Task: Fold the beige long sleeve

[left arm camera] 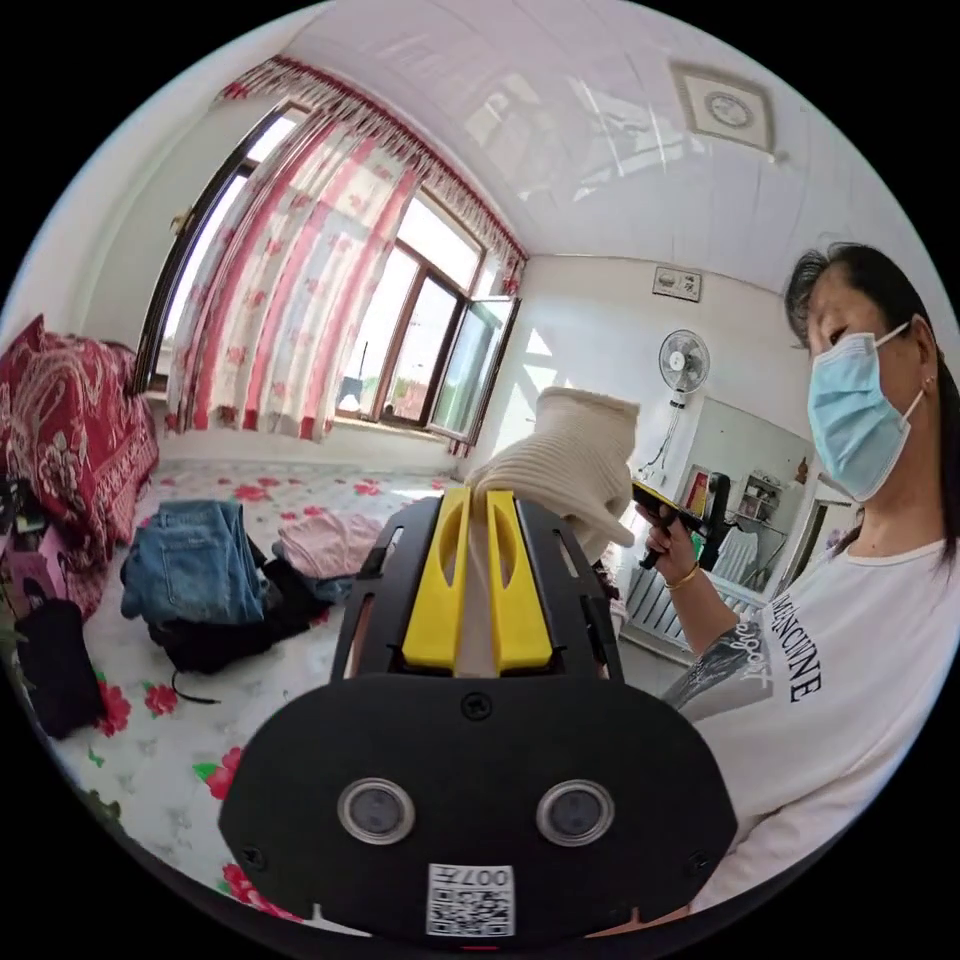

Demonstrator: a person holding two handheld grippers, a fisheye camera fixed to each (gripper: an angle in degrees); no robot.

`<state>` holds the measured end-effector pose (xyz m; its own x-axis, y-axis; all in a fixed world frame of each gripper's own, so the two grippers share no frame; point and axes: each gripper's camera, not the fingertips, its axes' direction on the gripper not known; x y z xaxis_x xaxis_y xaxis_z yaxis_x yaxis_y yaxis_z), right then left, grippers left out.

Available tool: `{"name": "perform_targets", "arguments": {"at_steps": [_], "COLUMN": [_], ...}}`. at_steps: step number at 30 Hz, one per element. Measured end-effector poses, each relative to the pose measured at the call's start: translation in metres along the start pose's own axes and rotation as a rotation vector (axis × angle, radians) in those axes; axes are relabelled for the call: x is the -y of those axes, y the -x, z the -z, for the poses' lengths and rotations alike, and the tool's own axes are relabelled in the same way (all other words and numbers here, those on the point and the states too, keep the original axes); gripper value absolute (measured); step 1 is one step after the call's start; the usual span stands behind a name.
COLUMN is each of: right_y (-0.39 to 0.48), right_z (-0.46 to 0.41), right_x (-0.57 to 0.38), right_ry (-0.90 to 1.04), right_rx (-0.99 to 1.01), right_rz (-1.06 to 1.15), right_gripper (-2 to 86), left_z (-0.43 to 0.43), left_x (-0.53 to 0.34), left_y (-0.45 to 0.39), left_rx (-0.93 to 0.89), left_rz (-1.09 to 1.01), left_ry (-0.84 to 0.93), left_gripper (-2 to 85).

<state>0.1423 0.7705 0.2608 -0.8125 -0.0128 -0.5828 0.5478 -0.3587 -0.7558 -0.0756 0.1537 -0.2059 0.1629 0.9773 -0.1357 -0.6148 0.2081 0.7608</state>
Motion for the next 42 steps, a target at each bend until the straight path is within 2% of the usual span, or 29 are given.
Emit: {"name": "perform_targets", "arguments": {"at_steps": [2,5,8,10,13,15,17,19,20,24,26,29,33,34,35,37,39,42], "right_y": [-0.005,-0.006,-0.003,-0.005,-0.025,-0.051,-0.091,-0.115,-0.123,-0.108,-0.080,-0.047,-0.020,-0.015,-0.015,-0.024,-0.045,-0.108], "right_z": [0.049,0.087,0.096,0.082,0.017,-0.045,-0.125,-0.167,-0.182,-0.210,-0.230,-0.264,-0.315,-0.327,-0.342,-0.358,-0.354,-0.336], "right_x": [0.018,0.032,0.044,0.053,0.063,0.058,0.020,-0.025,-0.059,-0.160,-0.208,-0.234,-0.242,-0.236,-0.228,-0.208,-0.173,-0.107], "right_ry": [-0.158,-0.273,-0.317,-0.277,-0.114,0.055,0.257,0.408,0.472,0.660,0.779,0.905,1.072,1.093,1.152,1.223,1.149,0.993], "right_rx": [0.022,0.005,-0.036,-0.057,-0.103,-0.027,0.062,0.093,0.141,0.235,0.308,0.363,0.278,0.244,0.313,0.384,0.379,0.185], "right_rz": [0.035,0.083,0.146,0.160,0.135,0.054,-0.126,-0.294,-0.367,-0.444,-0.440,-0.397,-0.261,-0.182,-0.137,-0.109,-0.089,-0.118], "right_gripper": [3.4,3.6,3.8,4.0,4.7,5.4,6.2,7.0,7.7,9.7,10.6,10.8,9.1,8.4,7.6,6.6,6.0,6.1], "left_z": [0.038,0.066,0.065,0.048,-0.007,-0.059,-0.138,-0.174,-0.175,-0.157,-0.164,-0.190,-0.238,-0.260,-0.283,-0.300,-0.300,-0.263], "left_x": [0.031,0.055,0.070,0.079,0.100,0.105,0.077,0.024,-0.016,-0.128,-0.186,-0.218,-0.222,-0.228,-0.237,-0.239,-0.224,-0.189], "left_y": [-0.043,-0.084,-0.117,-0.122,-0.088,-0.037,0.062,0.131,0.156,0.171,0.151,0.122,0.103,0.105,0.108,0.113,0.124,0.150], "left_rx": [0.041,0.055,0.195,0.296,0.389,0.437,0.522,0.594,0.600,0.527,0.445,0.359,0.268,0.261,0.302,0.376,0.335,0.207], "left_rz": [-0.139,-0.230,-0.322,-0.346,-0.281,-0.167,0.078,0.310,0.404,0.551,0.564,0.502,0.405,0.370,0.318,0.230,0.259,0.389], "left_ry": [-0.126,-0.245,-0.293,-0.283,-0.163,-0.017,0.259,0.487,0.525,0.535,0.625,0.745,0.786,0.851,0.961,1.042,1.037,0.852], "left_gripper": [0.1,-0.1,-0.1,0.1,1.2,3.0,4.8,5.1,5.3,7.0,9.2,11.3,12.1,11.0,9.1,2.0,0.4,-0.5]}}
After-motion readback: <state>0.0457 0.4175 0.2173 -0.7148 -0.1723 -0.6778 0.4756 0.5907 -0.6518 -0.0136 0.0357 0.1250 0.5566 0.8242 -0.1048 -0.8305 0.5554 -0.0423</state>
